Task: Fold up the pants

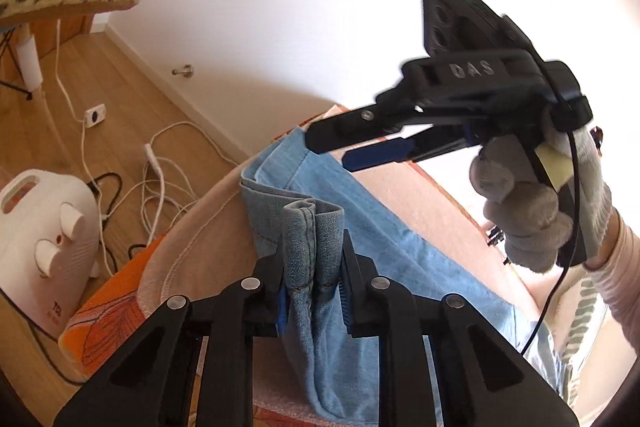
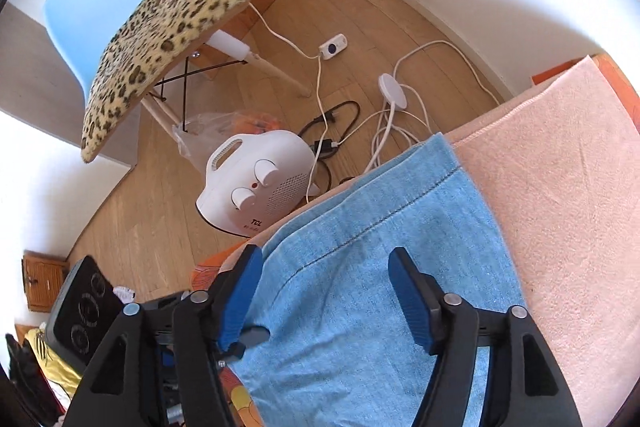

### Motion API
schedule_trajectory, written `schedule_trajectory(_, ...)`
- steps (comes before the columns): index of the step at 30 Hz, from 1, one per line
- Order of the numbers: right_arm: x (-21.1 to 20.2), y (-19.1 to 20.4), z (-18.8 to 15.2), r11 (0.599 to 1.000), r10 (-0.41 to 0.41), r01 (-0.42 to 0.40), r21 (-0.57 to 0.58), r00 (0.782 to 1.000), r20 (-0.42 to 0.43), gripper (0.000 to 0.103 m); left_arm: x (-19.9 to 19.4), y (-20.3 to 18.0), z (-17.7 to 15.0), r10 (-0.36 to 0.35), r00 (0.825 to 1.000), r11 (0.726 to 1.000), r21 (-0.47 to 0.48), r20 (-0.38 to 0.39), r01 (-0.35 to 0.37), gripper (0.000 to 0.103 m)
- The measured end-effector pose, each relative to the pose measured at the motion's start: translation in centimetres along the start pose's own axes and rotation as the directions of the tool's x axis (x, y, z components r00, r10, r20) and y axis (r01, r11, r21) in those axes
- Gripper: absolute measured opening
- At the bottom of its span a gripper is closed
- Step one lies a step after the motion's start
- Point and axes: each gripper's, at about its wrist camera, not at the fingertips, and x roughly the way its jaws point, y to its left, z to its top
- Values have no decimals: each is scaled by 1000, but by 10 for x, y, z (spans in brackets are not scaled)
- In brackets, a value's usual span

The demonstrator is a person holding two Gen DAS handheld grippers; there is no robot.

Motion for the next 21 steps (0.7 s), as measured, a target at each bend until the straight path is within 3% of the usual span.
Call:
schedule_trajectory(6, 29, -1, 14, 999, -37, 40, 33, 996, -80, 72, -1, -34, -13, -38, 999, 990, 134, -25, 41, 15)
schedule_trajectory(11, 44, -3, 21, 987, -161, 161, -12, 980, -113, 71, -8, -39, -12, -85, 996, 987, 132, -22, 87, 14)
schedule_trajectory(13, 46, -16, 22, 983, -179, 183, 24, 976, -120, 55, -11, -41, -11, -102, 994, 986, 130, -26, 105, 14)
schedule_trajectory(14, 47, -23, 21, 980, -184, 192, 49, 975, -126, 35, -12, -41, -10, -110, 993, 985, 127, -28, 113, 14)
schedule_trajectory(15, 45, -31, 20, 980, -171, 181, 78, 978, -121, 24, -12, -40, -8, -120, 992, 985, 118, -32, 123, 14)
schedule_trajectory(17, 32, -42, 15, 982, -132, 141, 127, 988, -77, 12, -13, -35, 2, -145, 989, 985, 94, -31, 147, 13)
schedule_trajectory(21, -17, -45, 4, 983, -97, 90, 162, 995, 39, 7, -31, -49, 21, -184, 983, 976, 124, 13, 181, 12)
